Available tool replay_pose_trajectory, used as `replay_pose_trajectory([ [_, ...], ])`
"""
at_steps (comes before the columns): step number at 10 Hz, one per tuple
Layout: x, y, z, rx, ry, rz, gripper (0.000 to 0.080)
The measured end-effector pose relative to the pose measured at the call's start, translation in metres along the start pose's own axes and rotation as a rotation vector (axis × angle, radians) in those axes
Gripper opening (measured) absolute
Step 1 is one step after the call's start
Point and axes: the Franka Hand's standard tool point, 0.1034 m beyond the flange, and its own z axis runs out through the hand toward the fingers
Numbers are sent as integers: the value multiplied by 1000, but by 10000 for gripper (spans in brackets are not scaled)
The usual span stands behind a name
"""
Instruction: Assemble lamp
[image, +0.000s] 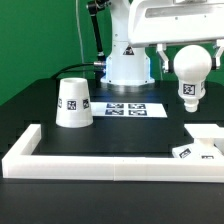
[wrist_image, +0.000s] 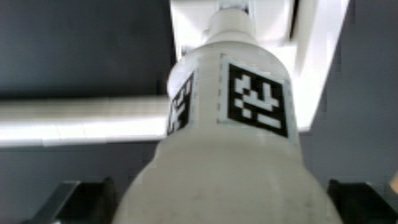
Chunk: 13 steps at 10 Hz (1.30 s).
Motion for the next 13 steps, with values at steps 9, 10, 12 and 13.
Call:
replay_pose_trajectory([
  [9, 22, -30, 14, 3, 130, -215, 579],
  [10, 20, -29, 14, 4, 128, -204, 579],
  [12, 20, -29, 15, 3, 127, -204, 579],
  [13, 20, -27, 16, 2, 125, -211, 579],
])
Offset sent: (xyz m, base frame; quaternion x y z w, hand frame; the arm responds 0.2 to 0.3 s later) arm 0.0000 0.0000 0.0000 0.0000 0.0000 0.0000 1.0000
